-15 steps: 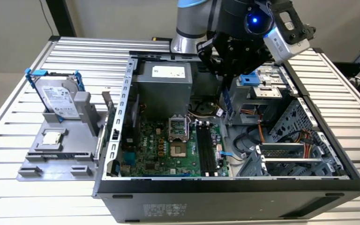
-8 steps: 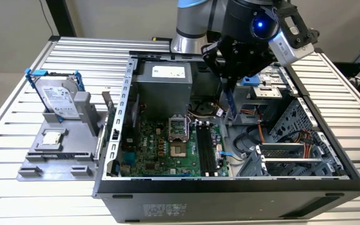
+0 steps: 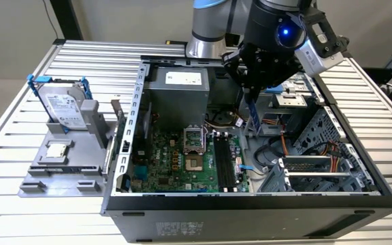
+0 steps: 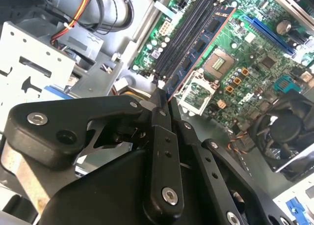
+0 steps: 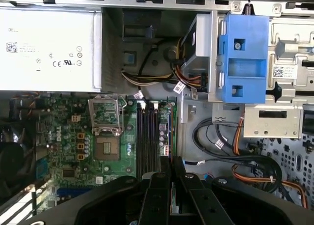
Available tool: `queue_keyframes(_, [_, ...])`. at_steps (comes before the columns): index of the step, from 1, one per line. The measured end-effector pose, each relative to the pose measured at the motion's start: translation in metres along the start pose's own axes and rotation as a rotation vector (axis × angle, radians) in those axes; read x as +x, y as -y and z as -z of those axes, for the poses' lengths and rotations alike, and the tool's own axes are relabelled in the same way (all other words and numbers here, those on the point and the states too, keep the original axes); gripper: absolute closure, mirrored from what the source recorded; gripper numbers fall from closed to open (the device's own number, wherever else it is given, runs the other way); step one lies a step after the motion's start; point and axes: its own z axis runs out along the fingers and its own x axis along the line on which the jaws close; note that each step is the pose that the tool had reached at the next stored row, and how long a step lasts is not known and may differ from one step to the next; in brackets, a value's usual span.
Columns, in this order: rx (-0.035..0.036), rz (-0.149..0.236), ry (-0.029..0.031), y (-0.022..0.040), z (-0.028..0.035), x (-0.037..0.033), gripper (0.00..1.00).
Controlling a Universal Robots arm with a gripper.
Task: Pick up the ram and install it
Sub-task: 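Insert the ram into the slot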
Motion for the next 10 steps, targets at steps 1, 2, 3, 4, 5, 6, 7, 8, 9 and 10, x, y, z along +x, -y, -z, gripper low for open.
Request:
queue_keyframes(1, [0.0001,0.0,-0.0001,0.0,0.0,0.0,1.0])
queue_keyframes(2, [0.0001,0.0,-0.0002,0.0,0.0,0.0,1.0])
queue_keyframes(3, [0.0,0.0,-0.0002,0.0,-0.0001,0.0,1.0])
queue_keyframes(4, [-0.0002,0.0,-0.0001,0.0,-0.0003,0.0,1.0])
queue_keyframes(5, [-0.0005,0.0,0.0,0.0,-0.0009,0.0,1.0])
queue_keyframes(6, [-0.0007,0.0,0.0001,0.0001,-0.0018,0.0,1.0])
queue_keyframes(7, [-0.0003,0.0,0.0,0.0001,-0.0032,0.0001,1.0])
queue_keyframes(8, [-0.0003,0.0,0.0,0.0001,-0.005,0.0001,1.0])
queue_keyframes(9, [-0.0003,0.0,-0.0001,0.0001,-0.0066,0.0002,1.0])
queue_keyframes(10, [-0.0003,0.0,-0.0001,0.0002,-0.0084,0.0002,1.0])
